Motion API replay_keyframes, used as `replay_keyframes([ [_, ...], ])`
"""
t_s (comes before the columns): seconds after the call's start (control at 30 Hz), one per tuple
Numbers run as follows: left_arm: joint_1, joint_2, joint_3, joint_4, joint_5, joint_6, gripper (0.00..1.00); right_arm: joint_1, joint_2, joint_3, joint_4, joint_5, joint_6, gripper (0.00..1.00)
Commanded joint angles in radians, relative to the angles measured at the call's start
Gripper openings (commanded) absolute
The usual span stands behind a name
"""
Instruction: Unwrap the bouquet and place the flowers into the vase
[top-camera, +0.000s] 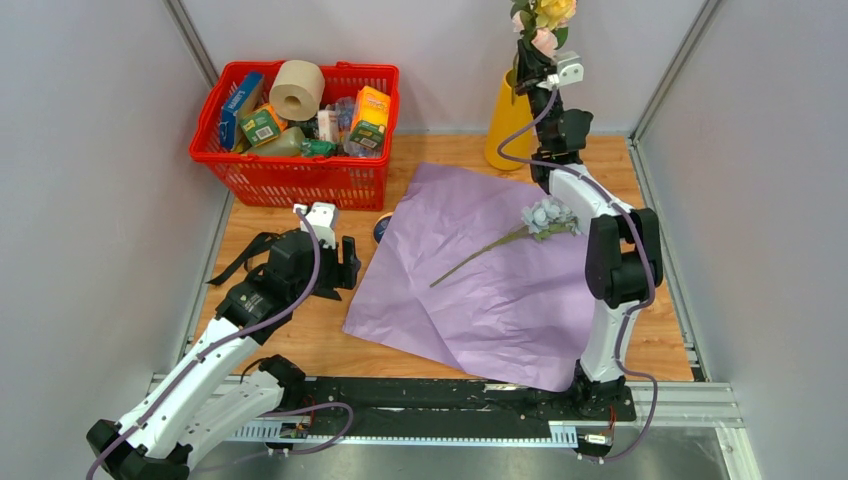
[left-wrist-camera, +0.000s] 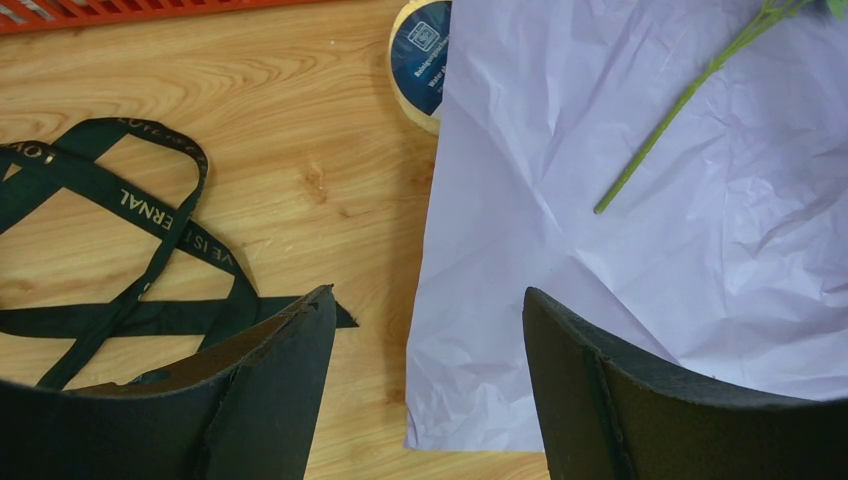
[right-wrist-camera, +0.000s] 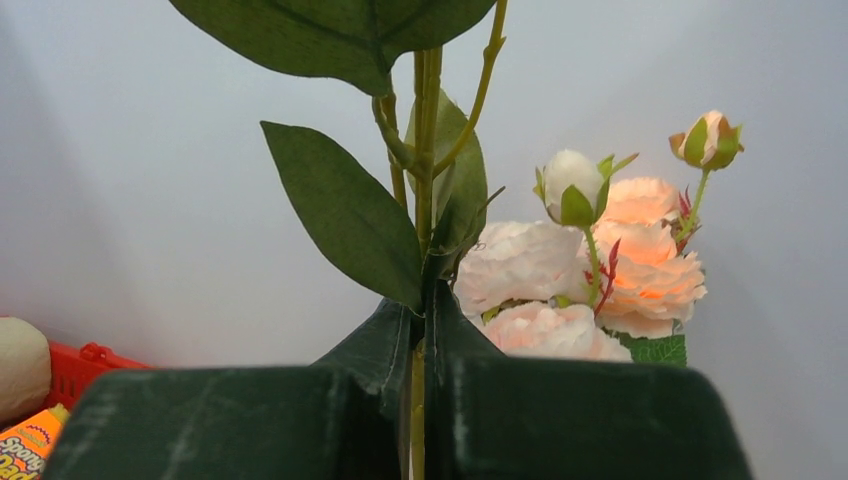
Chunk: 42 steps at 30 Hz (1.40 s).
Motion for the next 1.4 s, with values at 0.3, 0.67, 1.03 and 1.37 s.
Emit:
replay_keyframes([
  [0.3,-0.004,-0.001,0.029,0.025,0.0,0.014,0.77,-0.005,-0.077,0.051,0.044,-0.002,0.017,0.0],
  [0.67,-0.004,0.006,0.029,0.028,0.0,0.015,0.77,-0.007,-0.008,0.155,0.027,0.001,0.026,0.0],
  [1.03,-0.004,0.013,0.029,0.03,0.001,0.015,0.77,-0.005,-0.007,0.053,-0.005,0.044,0.038,0.0],
  [1.37,-0.004,0.019,0.027,0.031,0.005,0.017,0.77,-0.004,0.016,-0.012,-0.186,0.169,0.052,0.0],
])
